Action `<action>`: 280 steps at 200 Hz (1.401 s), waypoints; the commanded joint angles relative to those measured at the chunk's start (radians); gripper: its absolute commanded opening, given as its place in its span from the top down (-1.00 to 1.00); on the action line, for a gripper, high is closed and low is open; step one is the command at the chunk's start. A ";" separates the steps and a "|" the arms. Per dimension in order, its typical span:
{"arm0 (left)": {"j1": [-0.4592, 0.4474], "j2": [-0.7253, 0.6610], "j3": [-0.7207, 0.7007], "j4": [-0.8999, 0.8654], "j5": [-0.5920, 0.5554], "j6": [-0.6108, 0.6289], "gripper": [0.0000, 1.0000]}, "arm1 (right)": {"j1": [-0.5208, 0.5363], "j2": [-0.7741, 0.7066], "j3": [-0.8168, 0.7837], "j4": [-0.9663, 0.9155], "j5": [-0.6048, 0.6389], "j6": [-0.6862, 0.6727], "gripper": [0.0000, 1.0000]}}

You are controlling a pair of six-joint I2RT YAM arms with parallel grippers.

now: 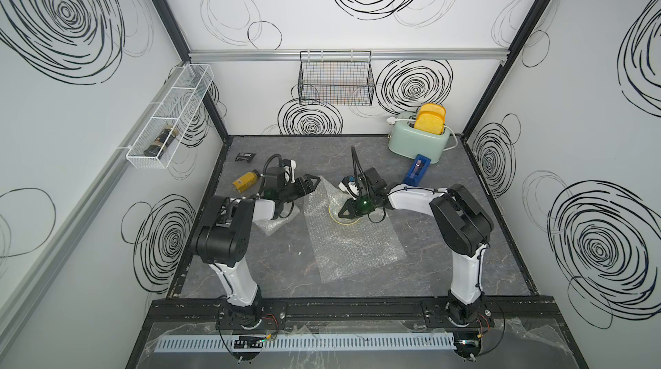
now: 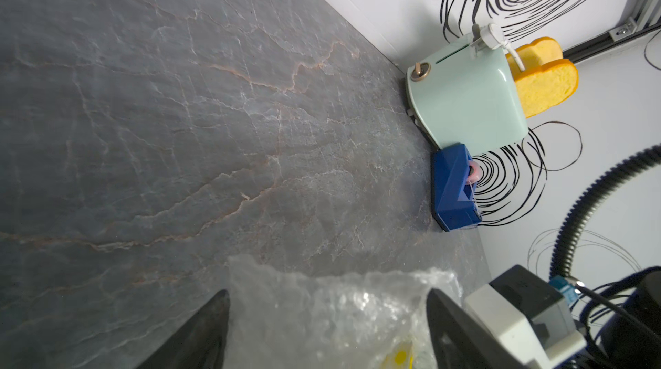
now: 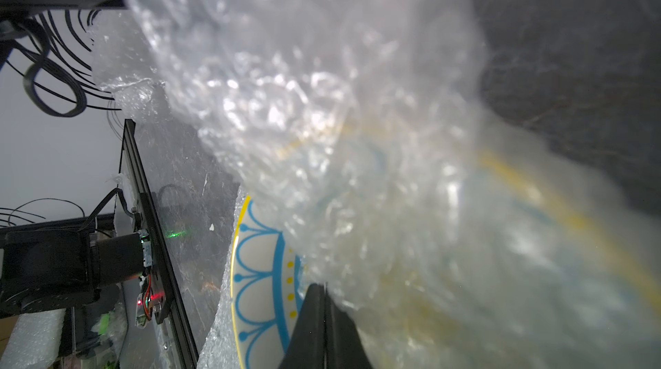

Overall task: Wrap bowls in bubble wrap
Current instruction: Wrap the bowl in bubble wrap.

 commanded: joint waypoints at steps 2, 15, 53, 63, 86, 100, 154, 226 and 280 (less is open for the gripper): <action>-0.006 -0.039 -0.022 0.024 0.021 0.002 -0.45 | -0.005 -0.021 0.013 -0.031 0.007 -0.018 0.83; -0.007 -0.066 -0.048 0.070 0.018 -0.003 -0.12 | -0.006 -0.022 0.009 -0.030 0.005 -0.017 0.83; -0.013 -0.134 -0.129 0.170 0.054 -0.038 0.60 | -0.007 -0.014 0.005 -0.021 0.002 -0.013 0.83; -0.020 -0.152 -0.153 0.215 0.076 -0.061 0.76 | -0.007 -0.012 0.005 -0.018 0.006 -0.011 0.83; -0.067 -0.194 -0.194 0.280 0.110 -0.092 0.87 | -0.010 -0.006 0.009 -0.013 0.002 -0.007 0.83; -0.106 -0.222 -0.211 0.279 0.112 -0.095 0.91 | -0.016 0.004 0.015 -0.013 -0.005 -0.001 0.83; -0.318 -0.288 -0.224 0.098 0.012 0.028 0.91 | -0.036 0.003 -0.001 0.012 -0.020 0.022 0.82; -0.384 -0.111 -0.120 -0.072 -0.101 0.129 0.91 | -0.043 -0.054 -0.016 0.000 -0.024 0.037 0.69; -0.395 -0.102 -0.090 -0.123 -0.131 0.163 0.90 | -0.090 -0.235 -0.061 -0.054 0.016 0.053 0.05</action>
